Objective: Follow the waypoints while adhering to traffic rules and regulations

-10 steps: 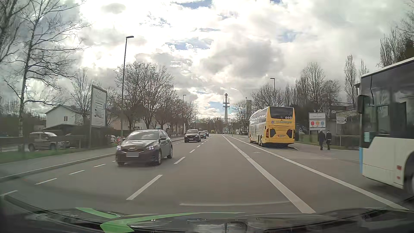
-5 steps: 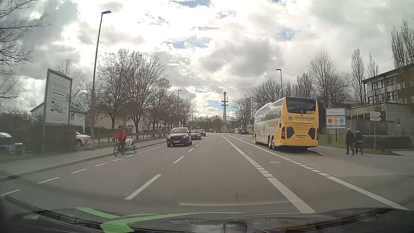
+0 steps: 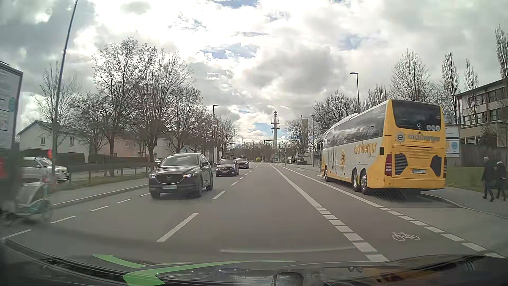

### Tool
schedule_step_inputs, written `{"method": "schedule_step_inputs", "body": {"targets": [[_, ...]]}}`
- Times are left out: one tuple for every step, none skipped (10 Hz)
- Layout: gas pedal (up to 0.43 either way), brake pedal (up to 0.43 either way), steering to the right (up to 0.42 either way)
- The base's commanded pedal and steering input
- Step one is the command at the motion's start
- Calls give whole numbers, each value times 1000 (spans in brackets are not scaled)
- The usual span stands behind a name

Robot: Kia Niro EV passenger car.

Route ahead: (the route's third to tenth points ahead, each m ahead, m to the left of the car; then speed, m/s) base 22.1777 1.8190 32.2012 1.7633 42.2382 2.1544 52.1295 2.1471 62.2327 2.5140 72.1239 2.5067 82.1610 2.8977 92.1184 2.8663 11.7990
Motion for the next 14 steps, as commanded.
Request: {"method": "schedule_step_inputs", "body": {"targets": [[118,0,0],[118,0,0],[118,0,0],[118,0,0],[118,0,0],[118,0,0],[118,0,0],[118,0,0],[118,0,0],[118,0,0],[118,0,0],[118,0,0],[118,0,0],[118,0,2]]}}
